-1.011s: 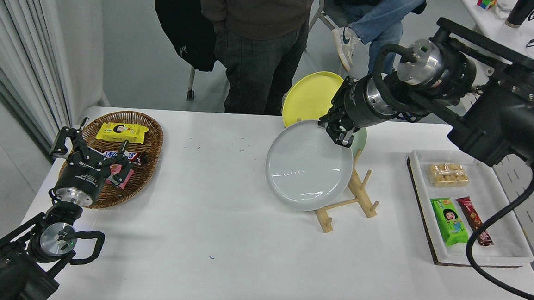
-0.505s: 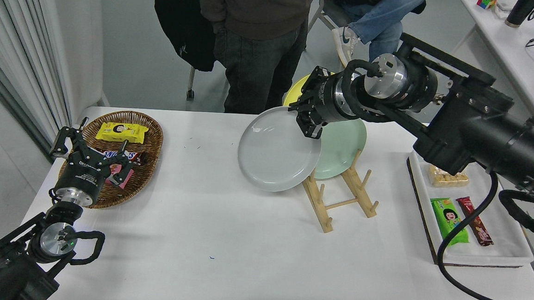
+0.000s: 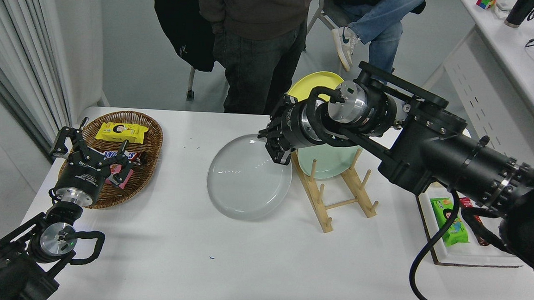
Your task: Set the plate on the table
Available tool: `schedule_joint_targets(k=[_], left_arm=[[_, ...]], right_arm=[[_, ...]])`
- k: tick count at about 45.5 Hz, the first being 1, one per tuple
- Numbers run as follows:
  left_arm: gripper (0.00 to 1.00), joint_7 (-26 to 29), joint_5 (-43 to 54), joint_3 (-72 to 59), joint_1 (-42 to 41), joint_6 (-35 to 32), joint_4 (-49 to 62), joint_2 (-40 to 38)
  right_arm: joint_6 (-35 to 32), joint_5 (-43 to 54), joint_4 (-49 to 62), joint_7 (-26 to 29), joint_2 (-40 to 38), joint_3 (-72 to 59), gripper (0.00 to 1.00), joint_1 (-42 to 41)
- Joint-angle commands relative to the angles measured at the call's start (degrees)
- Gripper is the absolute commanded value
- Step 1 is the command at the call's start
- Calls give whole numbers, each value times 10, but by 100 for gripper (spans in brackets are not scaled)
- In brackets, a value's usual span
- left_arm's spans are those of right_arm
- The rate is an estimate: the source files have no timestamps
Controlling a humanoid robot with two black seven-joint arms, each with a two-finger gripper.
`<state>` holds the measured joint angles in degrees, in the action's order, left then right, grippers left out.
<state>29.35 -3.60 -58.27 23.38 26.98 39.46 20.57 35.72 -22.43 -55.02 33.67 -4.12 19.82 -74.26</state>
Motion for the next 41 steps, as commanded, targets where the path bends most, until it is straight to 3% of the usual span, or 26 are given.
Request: schedule_joint_targets(k=[1,24,41], left_arm=[[98,0,0,0,0,0,0,0],[98,0,0,0,0,0,0,0],[98,0,0,0,0,0,0,0]], right_arm=[[40,-6,-2,31,12,-5,0,13],[92,-38,56,43,41,-52,0,-14],[93,-45,56,60,41,-51,0,-11]])
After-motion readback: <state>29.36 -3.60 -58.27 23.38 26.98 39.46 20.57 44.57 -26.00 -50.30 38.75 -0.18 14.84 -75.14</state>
